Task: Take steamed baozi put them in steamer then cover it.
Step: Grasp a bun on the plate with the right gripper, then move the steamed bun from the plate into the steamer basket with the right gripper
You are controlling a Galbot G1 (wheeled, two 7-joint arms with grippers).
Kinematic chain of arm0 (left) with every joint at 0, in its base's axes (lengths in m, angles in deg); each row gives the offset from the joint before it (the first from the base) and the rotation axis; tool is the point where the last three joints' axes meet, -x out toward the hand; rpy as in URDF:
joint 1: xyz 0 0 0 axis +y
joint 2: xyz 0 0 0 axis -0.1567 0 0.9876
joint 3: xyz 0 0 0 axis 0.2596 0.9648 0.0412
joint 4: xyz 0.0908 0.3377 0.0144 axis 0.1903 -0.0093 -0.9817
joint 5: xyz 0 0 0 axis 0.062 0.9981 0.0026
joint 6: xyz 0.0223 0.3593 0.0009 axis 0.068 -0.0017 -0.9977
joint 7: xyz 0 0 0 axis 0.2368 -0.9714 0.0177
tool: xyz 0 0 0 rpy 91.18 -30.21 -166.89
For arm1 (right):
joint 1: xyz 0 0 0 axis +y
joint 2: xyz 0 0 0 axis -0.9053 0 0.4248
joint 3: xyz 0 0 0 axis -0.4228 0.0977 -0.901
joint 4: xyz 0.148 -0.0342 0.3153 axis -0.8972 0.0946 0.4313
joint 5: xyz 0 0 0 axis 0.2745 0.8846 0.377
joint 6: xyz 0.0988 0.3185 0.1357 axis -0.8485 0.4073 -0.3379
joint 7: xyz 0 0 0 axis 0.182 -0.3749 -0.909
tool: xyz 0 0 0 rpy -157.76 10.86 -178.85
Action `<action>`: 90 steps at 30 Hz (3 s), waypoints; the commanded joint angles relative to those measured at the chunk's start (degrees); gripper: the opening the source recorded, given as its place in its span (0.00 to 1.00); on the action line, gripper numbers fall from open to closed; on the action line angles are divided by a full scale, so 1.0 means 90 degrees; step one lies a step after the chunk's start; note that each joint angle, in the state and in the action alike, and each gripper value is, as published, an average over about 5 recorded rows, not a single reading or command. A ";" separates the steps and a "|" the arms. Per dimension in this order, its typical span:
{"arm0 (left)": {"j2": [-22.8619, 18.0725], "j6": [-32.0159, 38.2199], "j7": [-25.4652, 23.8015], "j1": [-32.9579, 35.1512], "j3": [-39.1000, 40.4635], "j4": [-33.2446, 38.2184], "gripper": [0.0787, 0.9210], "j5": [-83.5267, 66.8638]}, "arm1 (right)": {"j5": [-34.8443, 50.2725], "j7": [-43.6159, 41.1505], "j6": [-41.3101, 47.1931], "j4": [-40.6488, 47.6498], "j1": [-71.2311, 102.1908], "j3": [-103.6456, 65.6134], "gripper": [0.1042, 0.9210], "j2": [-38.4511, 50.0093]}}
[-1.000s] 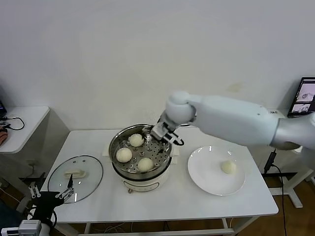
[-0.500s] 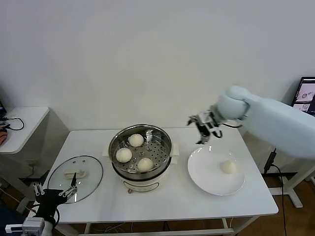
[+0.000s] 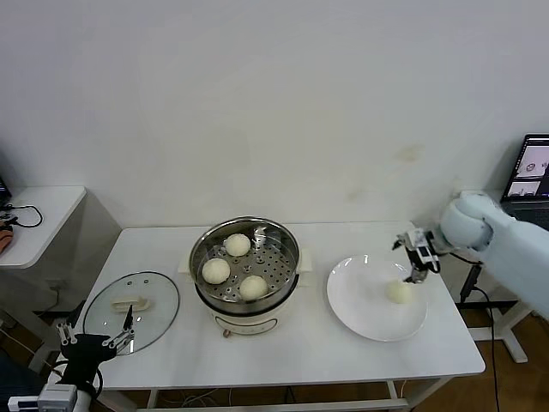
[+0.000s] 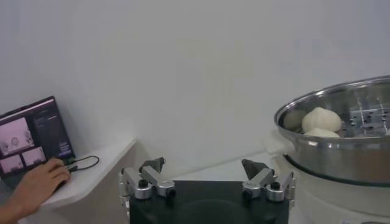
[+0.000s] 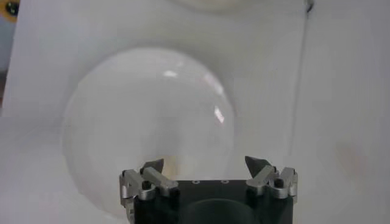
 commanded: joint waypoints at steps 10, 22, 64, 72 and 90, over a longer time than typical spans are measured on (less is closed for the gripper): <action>-0.0068 0.0003 0.0000 0.0217 -0.0093 0.0144 0.88 0.0036 | -0.0854 0.0018 -0.0085 0.1007 0.1396 -0.1064 0.88 -0.0591; -0.0080 -0.0005 -0.0003 0.0186 -0.0122 0.0106 0.88 0.0032 | -0.1042 0.0059 -0.0191 0.1736 0.1326 -0.1142 0.87 -0.1220; -0.0123 0.0002 -0.0019 0.0134 -0.0081 0.0083 0.88 0.0037 | 0.0706 -0.0180 0.0541 0.0717 -0.1657 0.0880 0.53 -0.0762; -0.0097 -0.0004 -0.0018 0.0092 -0.0084 0.0091 0.88 0.0027 | 0.1967 0.0005 0.1037 0.0259 -0.3480 0.2050 0.54 -0.1466; -0.0089 0.0009 -0.0003 0.0031 -0.0165 0.0043 0.88 -0.0063 | 0.4041 0.1022 0.2350 0.0291 -0.3818 0.2996 0.56 -0.3937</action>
